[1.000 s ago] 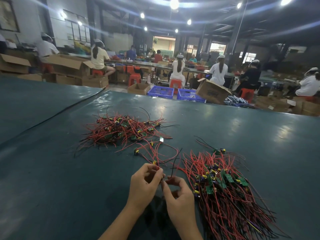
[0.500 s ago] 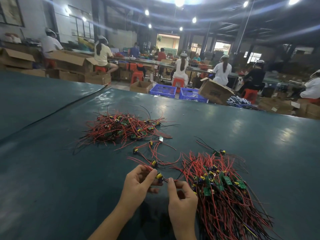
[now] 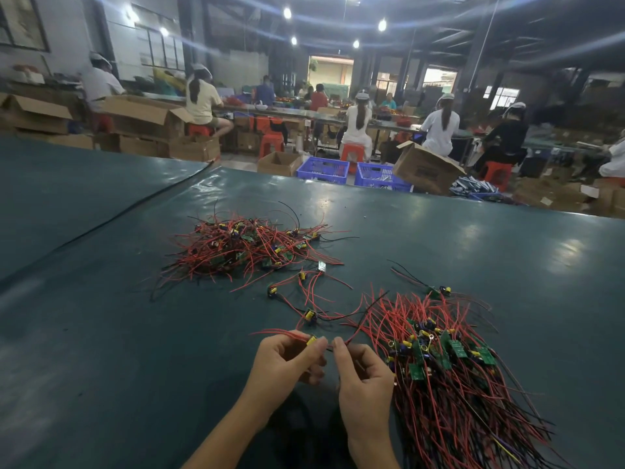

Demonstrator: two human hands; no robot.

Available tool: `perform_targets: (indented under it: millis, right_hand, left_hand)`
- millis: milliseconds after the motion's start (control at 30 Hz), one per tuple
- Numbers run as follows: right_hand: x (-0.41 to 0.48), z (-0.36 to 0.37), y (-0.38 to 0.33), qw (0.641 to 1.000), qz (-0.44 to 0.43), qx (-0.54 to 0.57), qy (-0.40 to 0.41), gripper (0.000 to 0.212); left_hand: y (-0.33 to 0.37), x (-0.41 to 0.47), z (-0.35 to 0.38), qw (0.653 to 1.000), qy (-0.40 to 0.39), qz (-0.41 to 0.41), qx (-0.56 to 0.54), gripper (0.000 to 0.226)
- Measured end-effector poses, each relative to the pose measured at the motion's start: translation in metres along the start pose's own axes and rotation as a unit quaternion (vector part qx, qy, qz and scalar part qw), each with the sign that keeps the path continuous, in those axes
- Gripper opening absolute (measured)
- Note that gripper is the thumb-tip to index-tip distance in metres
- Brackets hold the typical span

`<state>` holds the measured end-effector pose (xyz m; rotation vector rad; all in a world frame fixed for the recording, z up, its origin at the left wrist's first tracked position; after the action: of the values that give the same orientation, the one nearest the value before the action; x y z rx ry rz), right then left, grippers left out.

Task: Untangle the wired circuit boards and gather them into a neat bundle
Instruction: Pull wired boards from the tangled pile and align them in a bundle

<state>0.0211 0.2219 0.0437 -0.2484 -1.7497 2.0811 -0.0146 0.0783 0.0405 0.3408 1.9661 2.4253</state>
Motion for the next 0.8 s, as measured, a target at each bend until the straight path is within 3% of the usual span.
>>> perform_targets:
  millis: [200, 367, 467, 633, 800]
  right_hand:
    - [-0.002, -0.012, 0.006, 0.998, 0.039, 0.018, 0.056, 0.020]
    - [-0.008, 0.006, 0.017, 0.994, 0.102, 0.023, -0.010, 0.024]
    - [-0.010, 0.009, 0.018, 0.993, 0.113, 0.018, -0.007, 0.025]
    - [0.000, -0.010, 0.015, 0.989, 0.129, 0.040, 0.064, 0.026]
    - [0.017, -0.046, 0.009, 0.964, 0.145, 0.174, 0.141, 0.022]
  left_hand:
    - [-0.004, -0.005, 0.017, 0.999, -0.025, -0.019, -0.023, 0.028]
    - [-0.005, -0.005, 0.015, 1.000, -0.018, -0.014, -0.015, 0.029]
    - [-0.006, -0.004, 0.011, 1.000, -0.004, -0.005, -0.002, 0.034]
    - [-0.002, -0.004, 0.010, 1.000, 0.016, 0.016, -0.002, 0.030]
    - [0.006, -0.001, -0.002, 0.998, 0.050, 0.035, -0.032, 0.025]
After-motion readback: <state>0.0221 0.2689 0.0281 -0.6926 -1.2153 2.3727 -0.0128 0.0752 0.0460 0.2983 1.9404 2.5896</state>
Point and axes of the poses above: each hand's wrist, its own x-axis towards the middle knuckle, its own z-axis out of the palm, y = z × x, the point moved 10 cm from there along x, towards the middle knuckle, and after that the axes turned 4 degrees about z, right-handed, at the moved point
